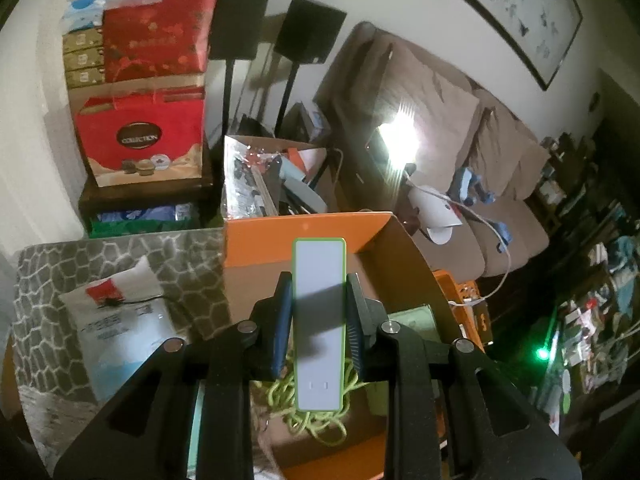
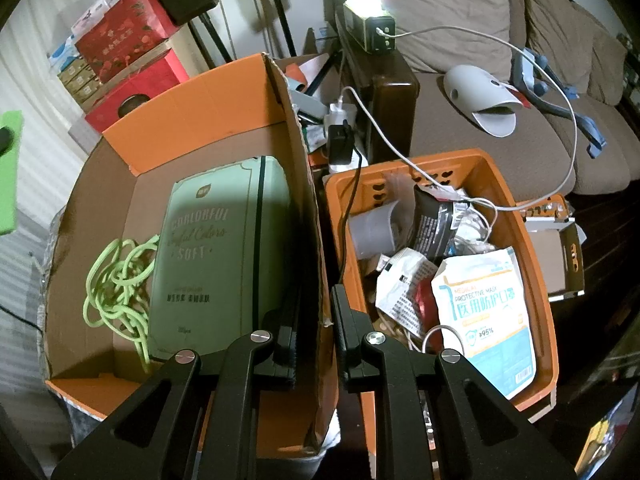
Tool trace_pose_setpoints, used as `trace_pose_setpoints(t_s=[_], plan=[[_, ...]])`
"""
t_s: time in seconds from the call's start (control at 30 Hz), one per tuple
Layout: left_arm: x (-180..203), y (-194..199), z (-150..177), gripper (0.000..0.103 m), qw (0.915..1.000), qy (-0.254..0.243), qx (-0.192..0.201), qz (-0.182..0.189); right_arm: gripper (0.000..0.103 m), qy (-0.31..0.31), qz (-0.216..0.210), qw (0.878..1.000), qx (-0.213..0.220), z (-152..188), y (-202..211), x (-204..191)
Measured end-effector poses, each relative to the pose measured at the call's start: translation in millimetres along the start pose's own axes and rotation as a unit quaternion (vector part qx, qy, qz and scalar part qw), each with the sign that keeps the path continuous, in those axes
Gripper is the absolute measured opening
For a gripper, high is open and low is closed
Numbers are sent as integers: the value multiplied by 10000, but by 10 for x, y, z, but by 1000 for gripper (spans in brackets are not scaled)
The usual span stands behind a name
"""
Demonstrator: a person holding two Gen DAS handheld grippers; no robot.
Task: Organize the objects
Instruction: 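Lift the power bank with the left gripper toward the orange box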
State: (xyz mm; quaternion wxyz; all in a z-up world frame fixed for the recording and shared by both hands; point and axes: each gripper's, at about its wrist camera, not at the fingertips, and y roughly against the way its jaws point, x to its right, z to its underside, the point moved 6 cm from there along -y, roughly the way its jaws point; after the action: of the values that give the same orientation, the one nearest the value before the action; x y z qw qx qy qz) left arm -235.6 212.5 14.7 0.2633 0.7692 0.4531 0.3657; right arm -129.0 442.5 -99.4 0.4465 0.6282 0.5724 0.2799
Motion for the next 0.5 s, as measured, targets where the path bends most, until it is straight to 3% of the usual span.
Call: trace_pose_setpoints(t_s=[0.23, 0.5], plan=[[10, -402, -32, 23, 9999, -23, -123, -72, 15, -5, 20, 10000, 13, -28, -2, 16], [-13, -834, 72, 23, 9980, -161, -449, -404, 15, 8, 34, 10000, 12, -34, -6, 19]])
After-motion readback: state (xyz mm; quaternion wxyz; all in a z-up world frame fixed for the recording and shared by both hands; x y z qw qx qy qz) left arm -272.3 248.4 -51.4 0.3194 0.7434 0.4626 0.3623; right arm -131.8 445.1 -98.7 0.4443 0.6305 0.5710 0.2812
